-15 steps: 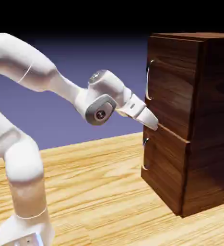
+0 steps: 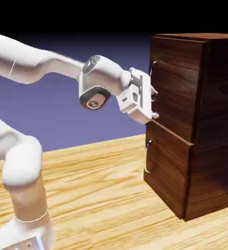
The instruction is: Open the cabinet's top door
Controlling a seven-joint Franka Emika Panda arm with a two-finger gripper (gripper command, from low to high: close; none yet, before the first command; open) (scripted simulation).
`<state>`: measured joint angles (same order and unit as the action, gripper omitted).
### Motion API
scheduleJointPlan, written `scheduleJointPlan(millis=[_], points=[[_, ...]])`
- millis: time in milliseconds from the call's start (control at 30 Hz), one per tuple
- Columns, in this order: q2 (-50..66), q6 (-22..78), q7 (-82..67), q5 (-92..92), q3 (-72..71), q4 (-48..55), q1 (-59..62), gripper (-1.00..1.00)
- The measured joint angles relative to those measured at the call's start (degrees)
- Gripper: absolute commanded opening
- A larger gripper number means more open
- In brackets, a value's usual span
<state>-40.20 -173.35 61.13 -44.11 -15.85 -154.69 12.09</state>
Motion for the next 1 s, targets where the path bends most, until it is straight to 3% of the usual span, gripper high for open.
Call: scheduleJointPlan(millis=[1000], points=[[-12.8, 1.1, 31.7, -74.8, -26.9, 10.7, 21.7, 0.00]])
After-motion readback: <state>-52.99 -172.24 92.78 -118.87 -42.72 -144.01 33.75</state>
